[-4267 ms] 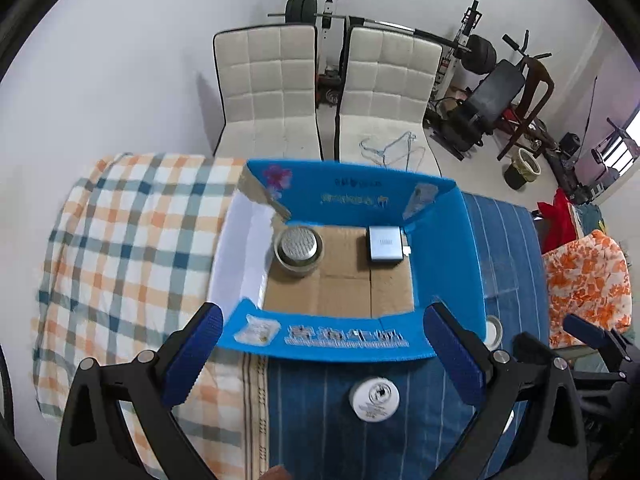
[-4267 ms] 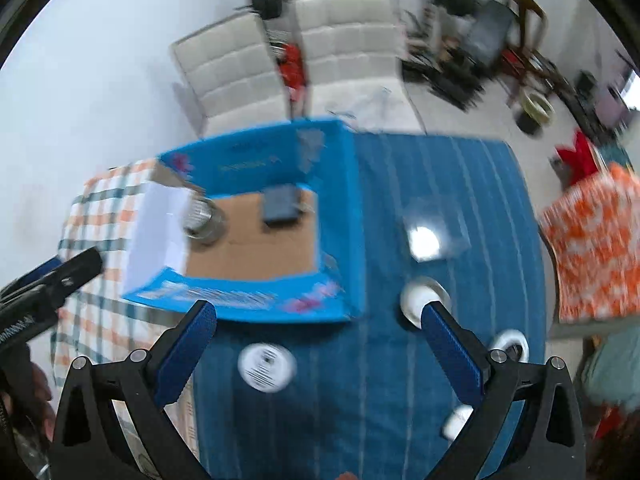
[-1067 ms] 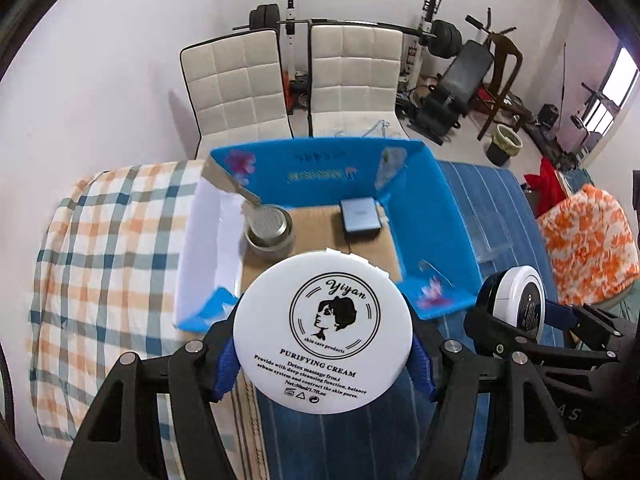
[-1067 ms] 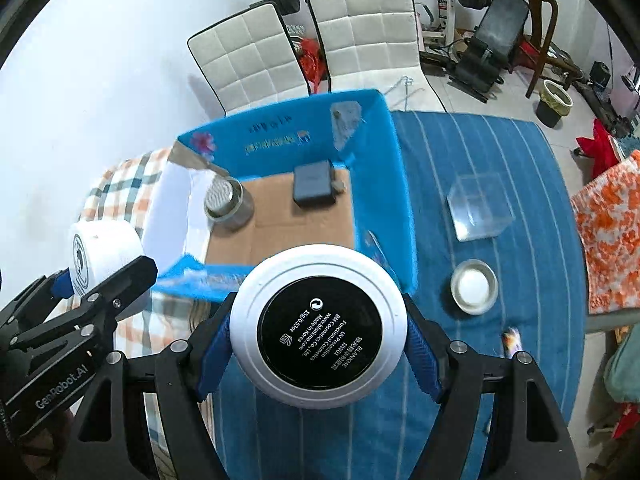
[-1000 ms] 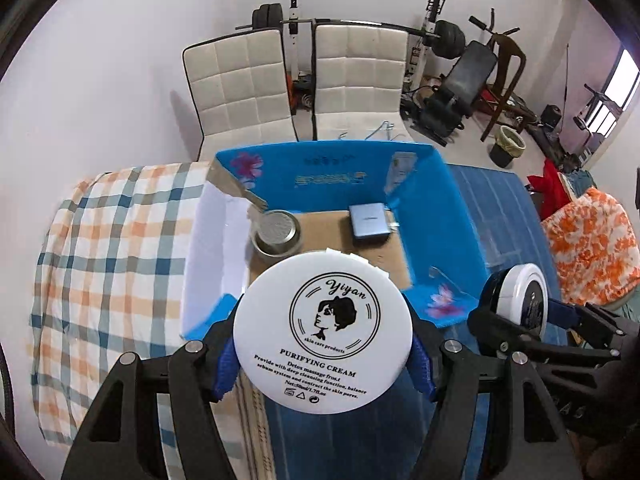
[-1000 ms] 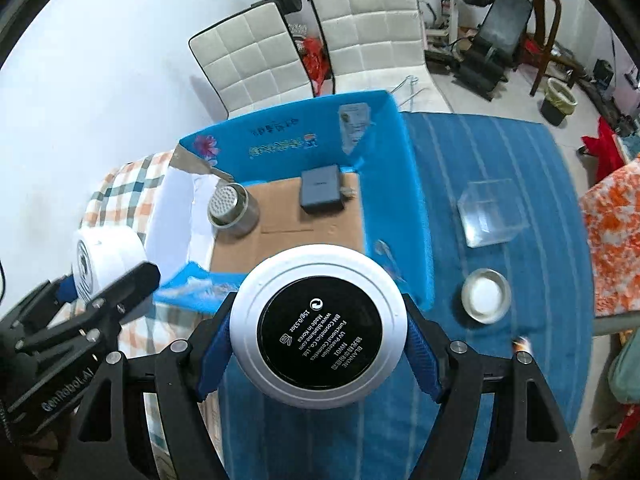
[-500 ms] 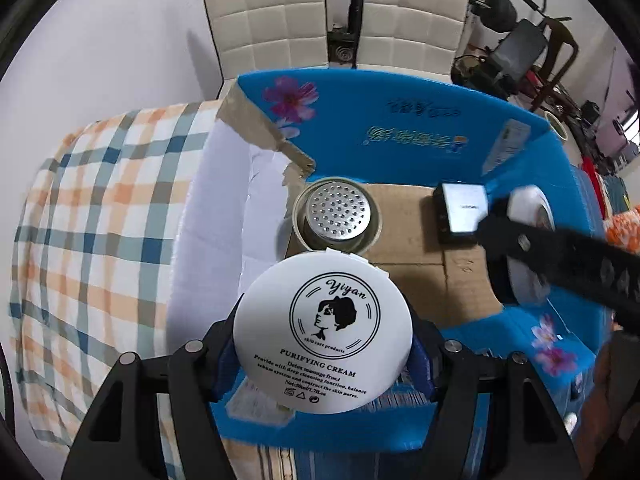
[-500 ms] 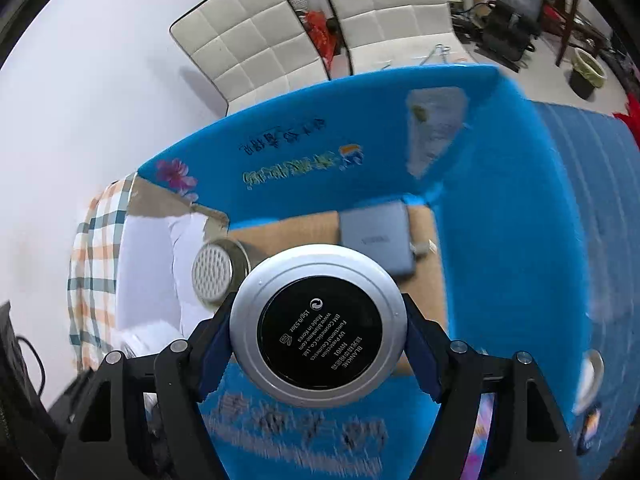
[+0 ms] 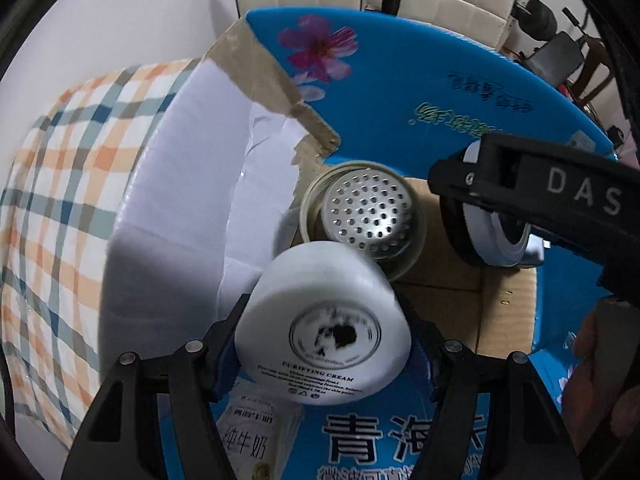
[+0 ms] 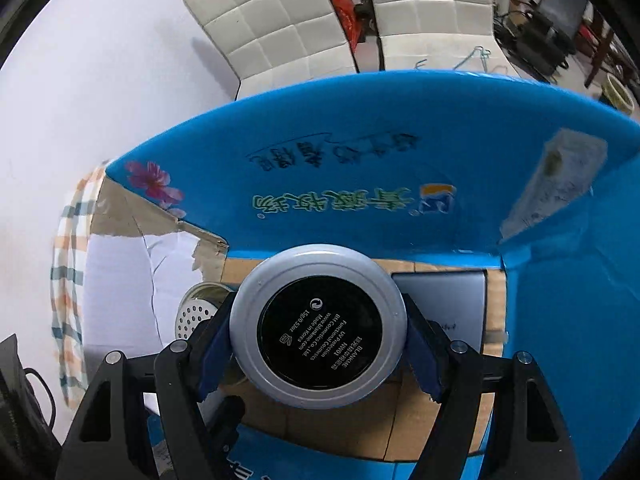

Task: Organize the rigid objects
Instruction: 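Lower the cream jar into the blue box with the left tool while the right tool places the puck, then open both tools and move them back over the table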

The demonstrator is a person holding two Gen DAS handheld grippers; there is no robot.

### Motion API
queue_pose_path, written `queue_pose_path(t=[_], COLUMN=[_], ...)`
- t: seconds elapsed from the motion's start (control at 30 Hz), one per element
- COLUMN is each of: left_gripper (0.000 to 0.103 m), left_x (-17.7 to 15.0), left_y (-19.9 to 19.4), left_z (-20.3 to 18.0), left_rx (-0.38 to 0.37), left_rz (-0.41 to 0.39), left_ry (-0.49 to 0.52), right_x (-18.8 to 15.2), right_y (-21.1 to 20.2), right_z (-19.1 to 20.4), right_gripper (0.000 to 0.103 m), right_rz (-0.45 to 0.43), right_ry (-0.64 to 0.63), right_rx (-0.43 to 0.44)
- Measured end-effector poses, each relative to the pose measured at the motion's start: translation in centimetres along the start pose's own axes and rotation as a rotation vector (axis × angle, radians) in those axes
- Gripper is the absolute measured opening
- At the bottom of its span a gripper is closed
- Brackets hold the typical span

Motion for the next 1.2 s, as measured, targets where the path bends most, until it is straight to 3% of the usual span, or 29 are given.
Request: queue_pose_path(t=[0.43,0.5,0.57,0.73,1.2], left_gripper=[0.066,0.066,0.069,0.093,0.093], left_x=[-1.1,-1.2,-1.2,-0.8,-0.4], left_y=[1.1,1.1,0.7,-0.7,-5.4], left_z=[0.3,0.4,0.3,-0.3,2.3], left_rx=[-0.030,-0.027,-0.039,-0.047,0.009], left_rz=[0.094,0.106,0.096,0.057,-0.028], left_ry=[-0.041,-0.039,-0.047,-0.026,-0.017], right_x=[1.5,1.5,1.7,1.0,-4.8], right_y=[1.1,1.0,0.8,-1.0,-9.1], right_z=[-0.1,0.0,-0.2,-1.0,-4.7], right_gripper=[0.080,0.098,0.102,0.102,0.102], right_rz=[0.054,0.057,0.051,0.046,0.022], right_ry=[-0.074,-0.077,-0.072,-0.066,-0.073], right_rx=[-0.019,-0.019,-0.015,-0.031,-0.178])
Point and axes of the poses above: each gripper's, at about its wrist camera, not at the fingertips, and y roughly the way its jaws point, z to its left, x to its top, the point moved 8 cm from there along y, roughly the way its jaws point, and after that the axes turned 8 degrees about -y, right-handed, at the moved point
